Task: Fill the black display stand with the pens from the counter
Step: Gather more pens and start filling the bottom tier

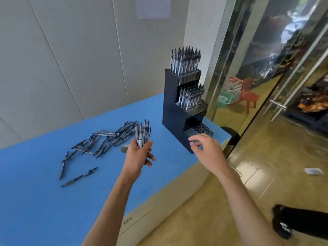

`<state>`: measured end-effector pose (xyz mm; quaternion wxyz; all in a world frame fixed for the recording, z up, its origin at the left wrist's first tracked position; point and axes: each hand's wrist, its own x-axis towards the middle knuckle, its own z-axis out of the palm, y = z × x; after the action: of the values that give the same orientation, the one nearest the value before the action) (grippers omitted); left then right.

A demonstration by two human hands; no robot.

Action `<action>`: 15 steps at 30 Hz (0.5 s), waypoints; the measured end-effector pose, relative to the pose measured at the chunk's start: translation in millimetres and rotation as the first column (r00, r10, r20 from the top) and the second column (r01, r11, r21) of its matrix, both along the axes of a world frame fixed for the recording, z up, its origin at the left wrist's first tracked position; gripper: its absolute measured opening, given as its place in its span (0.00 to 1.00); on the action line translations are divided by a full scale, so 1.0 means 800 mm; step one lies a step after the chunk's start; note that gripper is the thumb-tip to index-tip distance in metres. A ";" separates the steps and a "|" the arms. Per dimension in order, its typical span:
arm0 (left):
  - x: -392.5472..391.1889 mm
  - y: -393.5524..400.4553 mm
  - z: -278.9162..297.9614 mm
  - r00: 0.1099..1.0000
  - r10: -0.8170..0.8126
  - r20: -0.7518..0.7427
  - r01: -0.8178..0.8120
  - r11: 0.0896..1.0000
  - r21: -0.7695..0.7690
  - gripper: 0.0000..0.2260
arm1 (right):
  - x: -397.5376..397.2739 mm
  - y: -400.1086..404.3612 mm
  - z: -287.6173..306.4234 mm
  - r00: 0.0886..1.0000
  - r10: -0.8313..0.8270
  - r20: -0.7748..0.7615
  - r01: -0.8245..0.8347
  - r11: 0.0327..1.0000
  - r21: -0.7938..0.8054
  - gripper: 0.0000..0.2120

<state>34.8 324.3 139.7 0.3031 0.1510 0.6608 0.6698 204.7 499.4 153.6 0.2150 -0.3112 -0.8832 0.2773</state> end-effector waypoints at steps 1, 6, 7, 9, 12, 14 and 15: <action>0.016 0.015 0.003 1.000 0.003 -0.013 -0.003 1.000 -0.014 0.08 | 0.018 0.016 0.005 1.000 0.002 -0.005 -0.002 1.000 0.007 0.08; 0.084 0.077 0.017 0.999 0.006 -0.051 -0.006 1.000 -0.001 0.08 | 0.084 0.084 0.022 1.000 0.018 -0.006 -0.018 1.000 0.018 0.09; 0.094 0.086 0.020 0.998 0.008 -0.057 -0.008 1.000 0.007 0.08 | 0.093 0.096 0.025 1.000 0.019 -0.005 -0.019 1.000 0.024 0.09; 0.111 0.103 0.027 0.998 0.019 -0.064 -0.017 0.999 0.027 0.07 | 0.104 0.115 0.031 1.000 0.026 -0.007 -0.026 0.999 0.035 0.09; 0.127 0.131 0.035 0.996 0.026 -0.086 -0.020 0.998 0.063 0.07 | 0.112 0.143 0.036 0.998 0.048 -0.027 -0.047 0.997 0.053 0.09; 0.132 0.151 0.037 0.995 0.039 -0.096 -0.031 0.996 0.086 0.08 | 0.112 0.163 0.037 0.997 0.062 -0.044 -0.059 0.997 0.053 0.10; 0.134 0.162 0.037 0.994 0.050 -0.101 -0.041 0.995 0.092 0.08 | 0.111 0.174 0.037 0.996 0.069 -0.050 -0.066 0.997 0.050 0.10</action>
<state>141.7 453.9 169.4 0.2461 0.1839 0.6482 0.6967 293.7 638.2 182.9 0.2359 -0.2686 -0.8938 0.2710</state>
